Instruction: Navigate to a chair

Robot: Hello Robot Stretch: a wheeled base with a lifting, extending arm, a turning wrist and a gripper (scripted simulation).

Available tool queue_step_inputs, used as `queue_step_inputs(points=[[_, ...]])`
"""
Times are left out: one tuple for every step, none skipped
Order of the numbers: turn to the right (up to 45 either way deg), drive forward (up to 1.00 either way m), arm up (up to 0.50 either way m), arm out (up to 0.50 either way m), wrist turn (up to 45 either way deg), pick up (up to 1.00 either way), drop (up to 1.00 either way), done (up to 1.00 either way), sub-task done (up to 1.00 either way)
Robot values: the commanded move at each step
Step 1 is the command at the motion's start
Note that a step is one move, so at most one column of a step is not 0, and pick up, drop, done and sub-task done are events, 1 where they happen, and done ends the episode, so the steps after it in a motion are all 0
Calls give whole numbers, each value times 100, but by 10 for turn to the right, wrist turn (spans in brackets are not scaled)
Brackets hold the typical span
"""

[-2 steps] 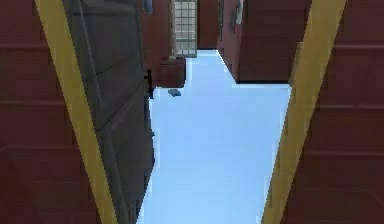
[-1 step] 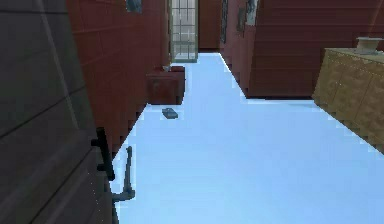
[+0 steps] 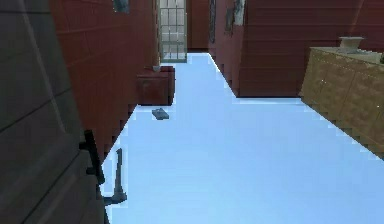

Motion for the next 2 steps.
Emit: queue_step_inputs(points=[[0,15,0,0,0,0,0,0,0],[300,0,0,0,0,0,0,0,0]])
